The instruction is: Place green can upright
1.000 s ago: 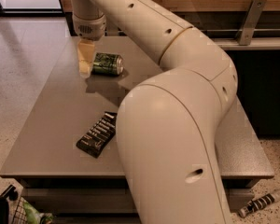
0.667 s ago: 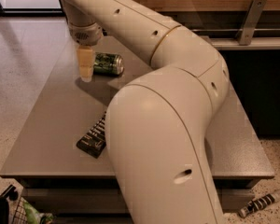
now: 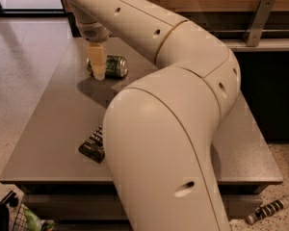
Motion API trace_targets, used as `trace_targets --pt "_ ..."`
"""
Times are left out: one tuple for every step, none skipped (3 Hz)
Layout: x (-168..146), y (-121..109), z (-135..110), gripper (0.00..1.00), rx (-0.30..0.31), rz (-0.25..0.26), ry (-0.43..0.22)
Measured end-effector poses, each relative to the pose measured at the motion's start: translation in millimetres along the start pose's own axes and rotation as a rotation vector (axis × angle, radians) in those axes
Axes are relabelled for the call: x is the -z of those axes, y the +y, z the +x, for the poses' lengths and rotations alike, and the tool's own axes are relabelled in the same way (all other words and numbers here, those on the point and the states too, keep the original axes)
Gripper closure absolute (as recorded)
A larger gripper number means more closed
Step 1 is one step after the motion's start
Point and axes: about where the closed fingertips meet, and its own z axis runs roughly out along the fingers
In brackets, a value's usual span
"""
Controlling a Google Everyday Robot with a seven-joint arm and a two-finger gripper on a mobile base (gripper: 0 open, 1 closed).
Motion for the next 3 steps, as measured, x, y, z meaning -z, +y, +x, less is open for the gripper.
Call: trace_targets --pt "1.6 -8.4 7.9 0.0 -0.037 0.017 0.002" --pt "-0.8 -10.0 8.2 0.0 -0.092 0.002 -0.04" --pt "-2.1 -3.5 4.4 0.0 -0.136 -0.022 -0.082"
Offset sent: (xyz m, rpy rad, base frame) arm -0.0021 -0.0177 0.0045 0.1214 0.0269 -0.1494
